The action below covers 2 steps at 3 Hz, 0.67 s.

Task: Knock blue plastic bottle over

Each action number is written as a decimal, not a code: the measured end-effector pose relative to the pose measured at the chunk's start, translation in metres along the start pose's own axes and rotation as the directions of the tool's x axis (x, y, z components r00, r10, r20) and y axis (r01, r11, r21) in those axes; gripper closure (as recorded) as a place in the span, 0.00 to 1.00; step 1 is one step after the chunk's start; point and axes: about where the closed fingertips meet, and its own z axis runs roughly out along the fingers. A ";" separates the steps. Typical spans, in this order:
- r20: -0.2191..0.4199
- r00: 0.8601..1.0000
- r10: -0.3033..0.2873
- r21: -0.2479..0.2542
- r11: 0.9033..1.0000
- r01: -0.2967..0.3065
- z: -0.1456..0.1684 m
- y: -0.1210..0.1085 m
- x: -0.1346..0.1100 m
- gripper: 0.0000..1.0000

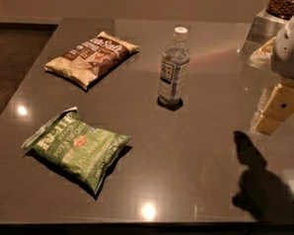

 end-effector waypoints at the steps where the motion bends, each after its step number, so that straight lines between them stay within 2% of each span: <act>1: 0.086 0.992 0.092 0.003 0.996 -0.093 0.020 -0.026 -0.005 0.00; 2: 0.166 0.964 0.207 0.010 0.977 -0.211 0.037 -0.055 -0.006 0.00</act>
Offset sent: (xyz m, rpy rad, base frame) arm 0.0997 -0.0102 -0.0285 0.3273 -0.0602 -0.2823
